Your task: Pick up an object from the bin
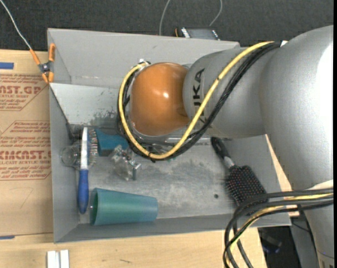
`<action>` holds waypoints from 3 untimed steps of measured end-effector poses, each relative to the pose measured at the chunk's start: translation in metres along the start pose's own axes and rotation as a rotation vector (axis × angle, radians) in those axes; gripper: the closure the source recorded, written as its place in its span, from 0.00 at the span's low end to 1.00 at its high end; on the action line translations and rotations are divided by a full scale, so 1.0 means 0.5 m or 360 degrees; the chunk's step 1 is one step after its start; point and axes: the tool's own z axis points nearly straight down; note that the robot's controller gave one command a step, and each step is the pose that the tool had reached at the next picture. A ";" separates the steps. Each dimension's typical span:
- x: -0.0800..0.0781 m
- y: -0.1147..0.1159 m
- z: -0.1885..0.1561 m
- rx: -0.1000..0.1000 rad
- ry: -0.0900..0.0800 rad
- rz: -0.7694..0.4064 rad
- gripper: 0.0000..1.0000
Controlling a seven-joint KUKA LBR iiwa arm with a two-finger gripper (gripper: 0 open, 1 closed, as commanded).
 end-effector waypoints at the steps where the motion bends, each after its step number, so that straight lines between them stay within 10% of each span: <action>1: -0.055 0.033 0.004 -0.0002 -0.0007 0.0412 1.00; 3: -0.120 0.094 -0.235 -0.0005 -0.0037 0.0726 1.00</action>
Offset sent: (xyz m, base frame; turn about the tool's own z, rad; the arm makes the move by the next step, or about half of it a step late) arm 0.0097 0.0287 -0.0012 0.2600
